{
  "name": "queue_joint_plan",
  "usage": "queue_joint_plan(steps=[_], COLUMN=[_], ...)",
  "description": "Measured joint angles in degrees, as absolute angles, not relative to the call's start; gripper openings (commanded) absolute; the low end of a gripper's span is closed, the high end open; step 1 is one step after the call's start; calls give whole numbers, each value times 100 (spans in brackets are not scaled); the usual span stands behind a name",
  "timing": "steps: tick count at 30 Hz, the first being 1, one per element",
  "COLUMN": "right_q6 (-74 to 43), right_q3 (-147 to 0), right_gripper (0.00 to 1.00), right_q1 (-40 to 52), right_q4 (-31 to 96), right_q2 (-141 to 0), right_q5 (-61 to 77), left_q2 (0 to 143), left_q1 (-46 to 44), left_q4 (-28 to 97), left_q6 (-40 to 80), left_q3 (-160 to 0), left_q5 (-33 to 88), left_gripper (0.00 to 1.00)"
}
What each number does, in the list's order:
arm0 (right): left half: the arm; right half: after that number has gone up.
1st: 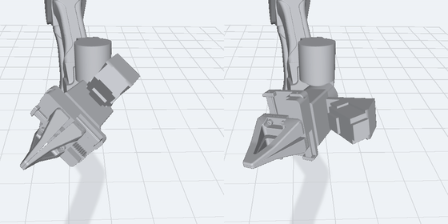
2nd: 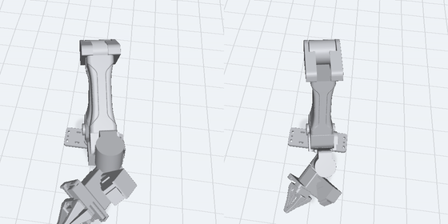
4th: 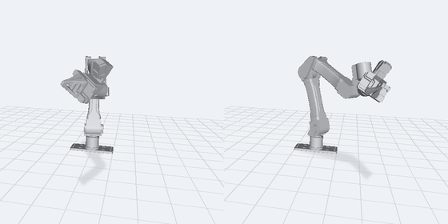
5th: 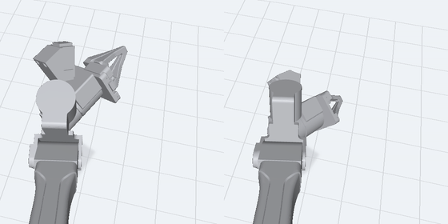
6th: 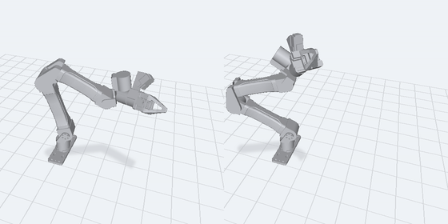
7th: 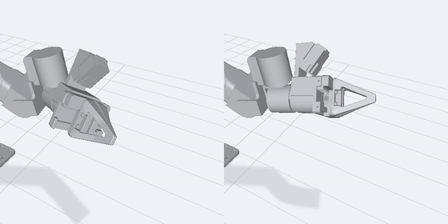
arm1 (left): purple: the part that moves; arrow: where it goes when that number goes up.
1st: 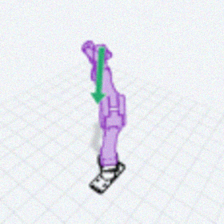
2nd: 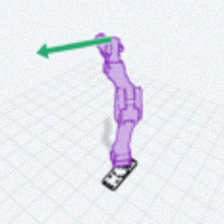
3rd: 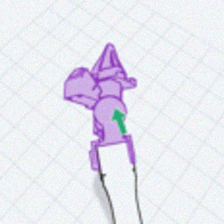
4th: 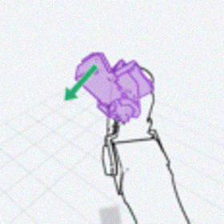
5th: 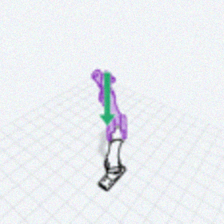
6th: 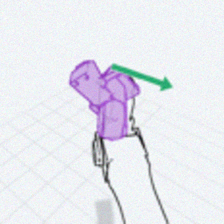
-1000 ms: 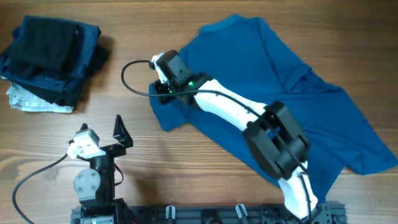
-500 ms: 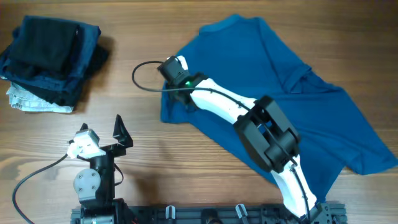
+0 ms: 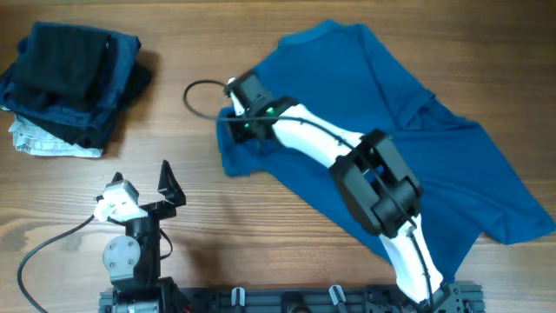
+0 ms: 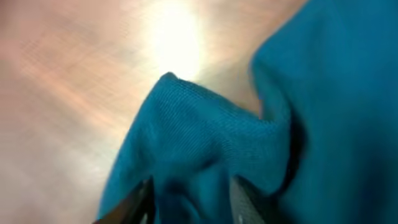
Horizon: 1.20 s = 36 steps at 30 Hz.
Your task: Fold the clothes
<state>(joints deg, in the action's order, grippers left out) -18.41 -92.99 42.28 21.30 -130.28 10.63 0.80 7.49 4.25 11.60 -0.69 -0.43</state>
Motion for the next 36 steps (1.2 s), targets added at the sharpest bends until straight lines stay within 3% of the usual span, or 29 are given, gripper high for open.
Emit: queue_joint_plan(steps=[7,12,21,25,27,36], right_q6=[-1614,-1466,-1162,-1140,-1125,-779], right_q3=[-9288,-9177,-9153,-9153,-9153,-9148], right_gripper=[54,58,63,63,64,65], right_q1=[5194,5157,4755,3806,2880,-180], right_q4=[2119,2239,4128,4969,5317,5236], right_q2=[-13028,-12759,-10379,-10029,-9942,-10210], right_q5=[1629,1800,585,373,143,519], left_q2=[80,80,80,80,80,80], left_q1=[749,749,749,749,749,749], left_q4=[425,425,425,425,425,425], left_q6=[1160,1160,1160,1160,1160,1160], left_q3=[-69,-69,-69,-69,-69,-69], left_q5=[-43,-43,-43,-43,-40,-43], left_gripper=[100,100,100,100,100,100])
